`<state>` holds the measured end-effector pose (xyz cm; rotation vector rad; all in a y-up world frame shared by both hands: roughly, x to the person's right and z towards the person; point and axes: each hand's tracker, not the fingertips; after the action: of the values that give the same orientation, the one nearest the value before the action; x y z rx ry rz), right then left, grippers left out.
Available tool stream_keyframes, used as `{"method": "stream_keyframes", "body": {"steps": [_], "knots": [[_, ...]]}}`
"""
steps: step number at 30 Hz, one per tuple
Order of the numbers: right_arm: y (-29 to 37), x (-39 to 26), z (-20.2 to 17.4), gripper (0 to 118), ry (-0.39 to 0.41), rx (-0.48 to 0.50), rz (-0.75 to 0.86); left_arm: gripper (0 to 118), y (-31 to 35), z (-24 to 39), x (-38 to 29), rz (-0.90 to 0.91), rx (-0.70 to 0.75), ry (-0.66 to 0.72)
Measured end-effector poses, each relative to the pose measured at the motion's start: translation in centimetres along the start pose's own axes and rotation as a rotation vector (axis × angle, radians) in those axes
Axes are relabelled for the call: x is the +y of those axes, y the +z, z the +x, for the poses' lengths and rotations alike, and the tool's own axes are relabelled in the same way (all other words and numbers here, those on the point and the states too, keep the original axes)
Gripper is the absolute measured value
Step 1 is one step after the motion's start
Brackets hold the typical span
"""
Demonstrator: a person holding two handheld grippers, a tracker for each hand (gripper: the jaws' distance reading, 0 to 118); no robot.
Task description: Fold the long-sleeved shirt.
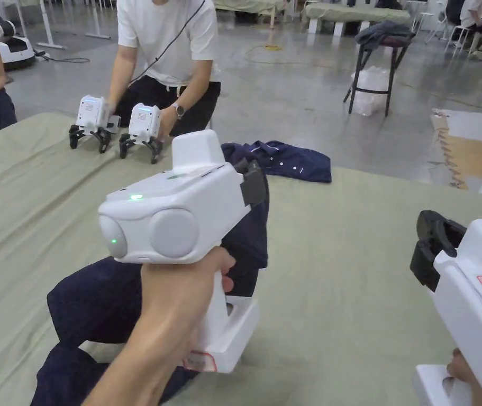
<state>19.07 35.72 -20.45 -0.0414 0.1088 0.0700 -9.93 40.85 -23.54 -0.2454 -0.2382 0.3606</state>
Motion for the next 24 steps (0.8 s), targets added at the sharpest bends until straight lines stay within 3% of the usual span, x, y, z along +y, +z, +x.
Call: {"method": "stream_keyframes", "body": {"steps": [6, 11, 12, 13, 15, 16, 20, 24], "knots": [[4.0, 1.4, 8.1, 0, -0.003, -0.176, 0.039, 20, -6.5, 10.6, -8.1, -0.168, -0.159, -0.059], [5.9, 0.5, 12.8, 0, 0.023, -0.286, -0.01, 22, -13.6, 16.0, -19.0, -0.406, -0.134, -0.08], [6.1, 0.0, 13.4, 0, 0.032, -0.314, -0.033, 26, -15.1, 16.8, -21.7, -0.497, -0.134, -0.131], [6.3, -0.5, 13.9, 0, 0.026, -0.317, -0.037, 42, -16.2, 17.2, -23.9, -0.579, -0.129, -0.142], [6.3, -1.8, 14.6, 0, 0.018, -0.32, -0.076, 103, -17.2, 18.0, -27.6, -0.723, -0.095, -0.208], [6.3, -2.3, 14.8, 0, 0.02, -0.325, -0.091, 111, -16.9, 18.1, -28.7, -0.726, -0.094, -0.21], [5.8, -4.2, 14.9, 0, 0.038, -0.328, -0.137, 110, -14.5, 18.2, -28.6, -0.63, -0.122, -0.317], [5.4, -4.5, 14.0, 0, 0.025, -0.301, -0.144, 110, -10.9, 15.7, -23.4, -0.499, -0.169, -0.256]]}}
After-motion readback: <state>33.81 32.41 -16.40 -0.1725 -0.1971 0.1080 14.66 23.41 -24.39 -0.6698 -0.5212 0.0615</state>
